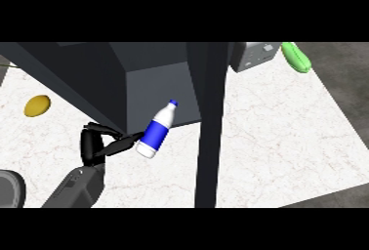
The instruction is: Pick up the bottled water, place it into the cabinet and close the cabinet
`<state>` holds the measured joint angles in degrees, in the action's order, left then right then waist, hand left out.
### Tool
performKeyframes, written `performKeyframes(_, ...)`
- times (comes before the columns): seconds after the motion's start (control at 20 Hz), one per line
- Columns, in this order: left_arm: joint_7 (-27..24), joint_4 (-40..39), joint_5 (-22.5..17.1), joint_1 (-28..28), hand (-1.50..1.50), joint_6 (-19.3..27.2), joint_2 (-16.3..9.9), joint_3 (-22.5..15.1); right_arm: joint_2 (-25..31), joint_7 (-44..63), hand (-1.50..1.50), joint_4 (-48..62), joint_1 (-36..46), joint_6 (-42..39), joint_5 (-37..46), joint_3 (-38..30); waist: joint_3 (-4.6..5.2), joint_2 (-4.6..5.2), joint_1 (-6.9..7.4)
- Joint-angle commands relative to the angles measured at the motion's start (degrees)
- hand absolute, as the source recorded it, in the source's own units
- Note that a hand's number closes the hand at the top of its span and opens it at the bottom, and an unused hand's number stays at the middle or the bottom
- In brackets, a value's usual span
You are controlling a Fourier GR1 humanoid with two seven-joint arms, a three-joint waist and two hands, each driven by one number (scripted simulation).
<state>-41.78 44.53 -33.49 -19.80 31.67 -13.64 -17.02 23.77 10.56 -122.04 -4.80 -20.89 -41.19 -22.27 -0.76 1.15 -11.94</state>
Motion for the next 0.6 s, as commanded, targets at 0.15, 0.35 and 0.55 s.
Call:
performKeyframes(0.15, 4.3, 0.3, 1.1, -18.1, 1.5, -1.7, 4.8, -2.0, 1.6, 0.4, -1.5, 1.0, 0.9, -0.9, -0.2, -0.6, 0.94, 0.41, -1.27)
performKeyframes(0.35, 3.8, -0.9, -0.1, -18.7, 1.5, -3.7, 6.0, -1.4, 0.9, -0.2, -1.5, 0.8, -0.1, -0.8, 1.0, -1.1, 0.96, 0.07, 0.29)
performKeyframes(0.55, 3.1, -1.5, -0.3, -19.0, 1.5, -4.6, 8.3, -2.1, 1.6, 0.3, -1.5, -0.4, 0.0, -0.6, 1.4, -1.5, 1.0, -0.37, 2.08)
